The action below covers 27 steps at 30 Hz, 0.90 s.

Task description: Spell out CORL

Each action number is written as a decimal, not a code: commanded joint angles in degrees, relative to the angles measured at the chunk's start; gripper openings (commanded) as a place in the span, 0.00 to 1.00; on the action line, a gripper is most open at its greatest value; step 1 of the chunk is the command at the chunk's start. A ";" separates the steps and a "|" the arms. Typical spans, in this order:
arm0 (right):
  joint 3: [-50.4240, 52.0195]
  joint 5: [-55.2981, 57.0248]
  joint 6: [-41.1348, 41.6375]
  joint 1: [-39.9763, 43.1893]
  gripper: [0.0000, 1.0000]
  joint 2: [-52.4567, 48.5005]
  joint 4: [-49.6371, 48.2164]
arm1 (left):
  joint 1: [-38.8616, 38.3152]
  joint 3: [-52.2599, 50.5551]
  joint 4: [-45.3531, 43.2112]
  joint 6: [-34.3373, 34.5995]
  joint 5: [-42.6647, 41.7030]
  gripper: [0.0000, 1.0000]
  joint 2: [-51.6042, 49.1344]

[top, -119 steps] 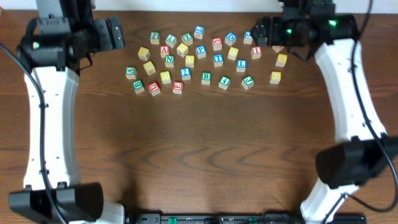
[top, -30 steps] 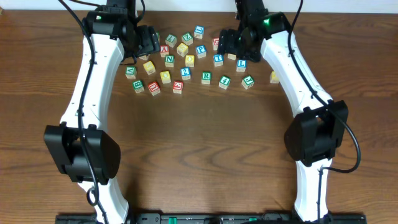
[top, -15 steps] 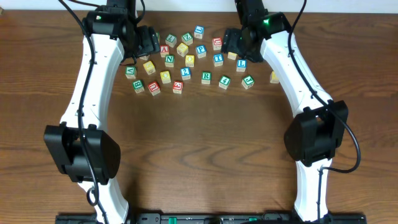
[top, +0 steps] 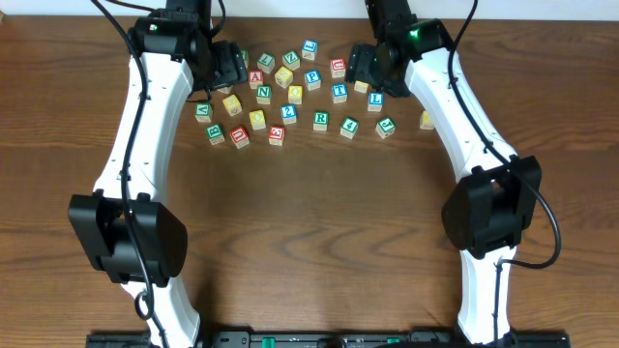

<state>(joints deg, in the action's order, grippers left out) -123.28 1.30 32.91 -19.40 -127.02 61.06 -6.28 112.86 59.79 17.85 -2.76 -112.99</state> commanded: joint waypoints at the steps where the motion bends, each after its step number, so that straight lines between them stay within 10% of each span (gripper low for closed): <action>1: -0.66 1.38 0.94 0.33 0.79 0.31 0.04 | -0.17 -0.70 -1.38 0.24 0.90 0.84 -0.44; 27: -0.68 0.07 -1.88 4.42 0.83 0.31 2.16 | -6.93 -0.90 -8.20 0.07 0.92 0.81 -4.85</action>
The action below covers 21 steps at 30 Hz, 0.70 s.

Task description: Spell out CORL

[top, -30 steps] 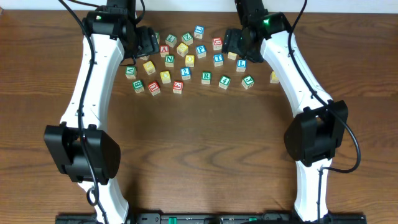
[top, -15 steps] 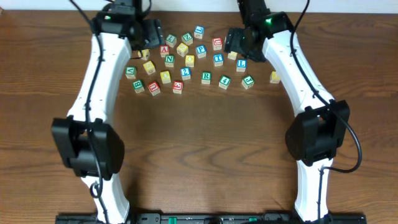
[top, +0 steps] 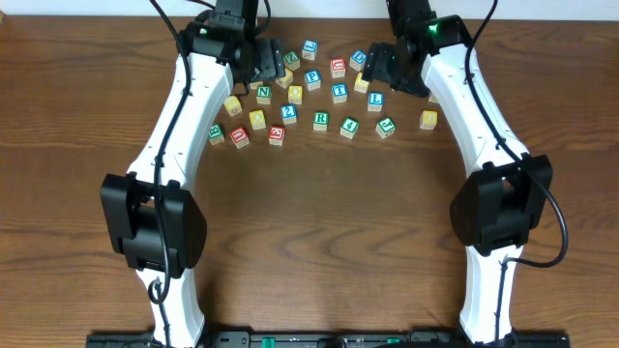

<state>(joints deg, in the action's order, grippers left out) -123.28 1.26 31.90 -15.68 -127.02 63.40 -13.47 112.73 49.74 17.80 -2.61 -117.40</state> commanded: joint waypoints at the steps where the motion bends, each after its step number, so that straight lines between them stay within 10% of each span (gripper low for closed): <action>1: -0.68 0.11 -0.90 1.03 0.83 0.31 -0.33 | 0.28 -0.76 2.40 0.09 0.76 0.81 -0.44; 21: -0.68 -0.83 -11.43 8.20 0.87 0.31 1.38 | 0.46 -0.76 5.57 -0.61 3.74 0.81 -0.44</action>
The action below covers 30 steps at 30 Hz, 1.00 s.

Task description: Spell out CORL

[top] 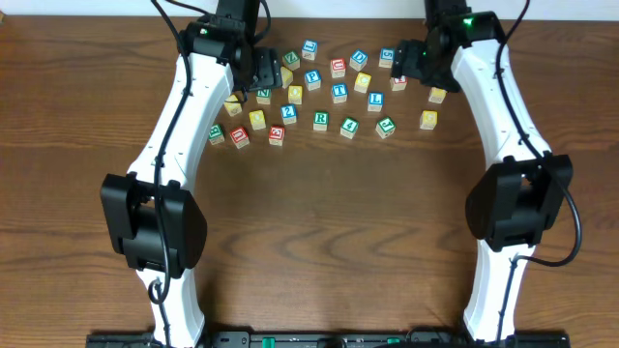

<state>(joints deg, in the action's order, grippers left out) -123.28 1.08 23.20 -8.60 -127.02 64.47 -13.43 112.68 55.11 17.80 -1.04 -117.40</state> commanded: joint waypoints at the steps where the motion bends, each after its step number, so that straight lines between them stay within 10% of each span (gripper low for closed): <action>1: -0.68 -1.09 -2.80 1.18 0.87 0.31 0.37 | 0.59 -0.72 0.13 -0.90 2.21 0.81 -0.44; 30: -0.66 -4.39 -0.48 -3.91 0.84 0.07 -8.59 | 5.35 -0.85 -8.07 0.50 2.19 0.78 -2.84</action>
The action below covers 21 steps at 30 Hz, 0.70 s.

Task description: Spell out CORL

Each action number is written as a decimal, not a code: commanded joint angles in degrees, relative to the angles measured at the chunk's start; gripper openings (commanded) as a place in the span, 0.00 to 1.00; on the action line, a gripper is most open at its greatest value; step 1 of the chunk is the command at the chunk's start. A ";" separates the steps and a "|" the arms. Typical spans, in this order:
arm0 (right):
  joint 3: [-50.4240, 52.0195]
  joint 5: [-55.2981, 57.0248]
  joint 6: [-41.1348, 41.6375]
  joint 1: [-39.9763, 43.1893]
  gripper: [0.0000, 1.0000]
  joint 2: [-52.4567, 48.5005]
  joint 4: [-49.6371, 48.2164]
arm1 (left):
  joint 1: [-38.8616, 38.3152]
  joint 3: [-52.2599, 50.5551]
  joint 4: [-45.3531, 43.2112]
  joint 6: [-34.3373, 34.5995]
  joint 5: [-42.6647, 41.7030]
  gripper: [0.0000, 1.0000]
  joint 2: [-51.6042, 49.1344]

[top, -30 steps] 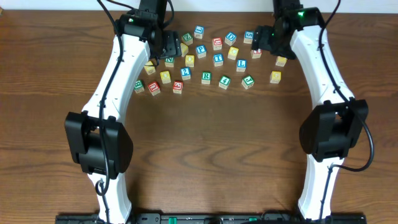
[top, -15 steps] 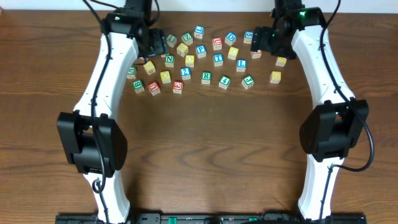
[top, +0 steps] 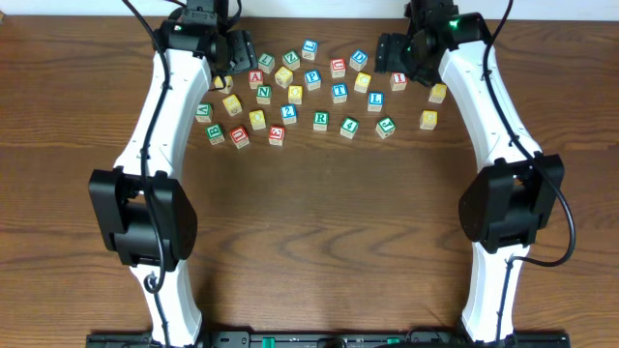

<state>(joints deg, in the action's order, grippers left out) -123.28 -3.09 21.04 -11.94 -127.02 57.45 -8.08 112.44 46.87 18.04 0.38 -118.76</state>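
Several lettered wooden blocks lie scattered across the far middle of the table. Among them are a green R block [top: 320,119], a blue L block [top: 375,101], a yellow O block [top: 295,94] and a blue C block [top: 359,60]. My left gripper [top: 235,53] hovers at the left end of the cluster, just behind the red A block [top: 255,77]. At the right end, my right gripper [top: 389,53] sits between the C block and a red-lettered block [top: 397,81]. The overhead view does not show how either gripper's jaws stand.
The blocks reach from a green one [top: 203,112] at the left to a yellow one [top: 428,119] at the right. Bare brown table [top: 319,222] lies in front of them. Both arm bases [top: 145,227] stand at the near sides.
My left gripper has moved left and back off the blocks, uncovering the A block. My right gripper has moved slightly left and now covers a blue block at the back right. No block has shifted.
Both grippers first hung at the cluster's two ends. The left one then stood further right over the back-left blocks, stayed there, and is now back at the left end. The right one stood further right at each moment, then came back a little. The blocks lie as before.
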 commanded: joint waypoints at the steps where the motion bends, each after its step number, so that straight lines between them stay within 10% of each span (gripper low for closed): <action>1: -0.66 -0.59 1.66 -0.72 0.82 -0.33 -3.13 | 0.02 -0.61 0.39 0.24 0.85 0.78 -1.49; 21: -0.68 2.99 4.63 -4.66 0.76 -13.18 -18.05 | 8.33 0.66 13.64 -0.37 4.83 0.79 -1.36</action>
<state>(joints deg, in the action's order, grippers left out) -123.42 -2.07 25.04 -16.10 -139.33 39.77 0.27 112.44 59.31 18.00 4.51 -119.55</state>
